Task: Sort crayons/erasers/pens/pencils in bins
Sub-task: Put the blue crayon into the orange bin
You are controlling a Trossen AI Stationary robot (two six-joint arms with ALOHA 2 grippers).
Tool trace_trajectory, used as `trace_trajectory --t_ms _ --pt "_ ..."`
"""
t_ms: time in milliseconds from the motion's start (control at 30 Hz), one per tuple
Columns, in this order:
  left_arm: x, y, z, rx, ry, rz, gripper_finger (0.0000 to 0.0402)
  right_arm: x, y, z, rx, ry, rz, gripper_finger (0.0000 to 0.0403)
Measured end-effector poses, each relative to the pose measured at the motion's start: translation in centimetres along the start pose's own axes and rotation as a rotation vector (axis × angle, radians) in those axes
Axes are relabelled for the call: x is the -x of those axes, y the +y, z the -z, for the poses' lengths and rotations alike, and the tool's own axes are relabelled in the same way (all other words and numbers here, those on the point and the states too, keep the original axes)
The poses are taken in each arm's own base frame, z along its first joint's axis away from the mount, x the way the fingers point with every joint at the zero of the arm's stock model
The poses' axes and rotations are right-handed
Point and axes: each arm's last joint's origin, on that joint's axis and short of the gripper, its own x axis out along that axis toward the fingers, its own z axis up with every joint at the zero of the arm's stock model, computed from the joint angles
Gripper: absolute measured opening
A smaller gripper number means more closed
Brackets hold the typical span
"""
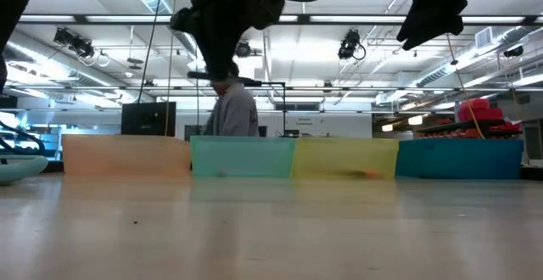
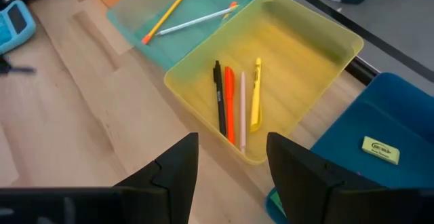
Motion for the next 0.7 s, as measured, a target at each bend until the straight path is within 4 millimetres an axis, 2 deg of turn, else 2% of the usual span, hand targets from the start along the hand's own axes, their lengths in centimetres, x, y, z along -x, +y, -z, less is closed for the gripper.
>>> trace_trajectory --t_ms 167,400,700 --pt "1.6 3.4 -0.8 -0.078 0.008 -0.148 0.0034 0.0 0.0 0.0 0.001 -0.003 0.004 0.0184" --pt "3.2 7.7 -3.3 -0.130 -0.018 -0.194 0.0033 0.0 -0.1 -0.1 0.001 -0.017 0.029 0.0184" --pt "3.9 13.2 -6.3 -0.159 -0.003 -0.267 0.0032 0.0 -0.2 0.1 0.031 -0.001 0.043 0.0184"
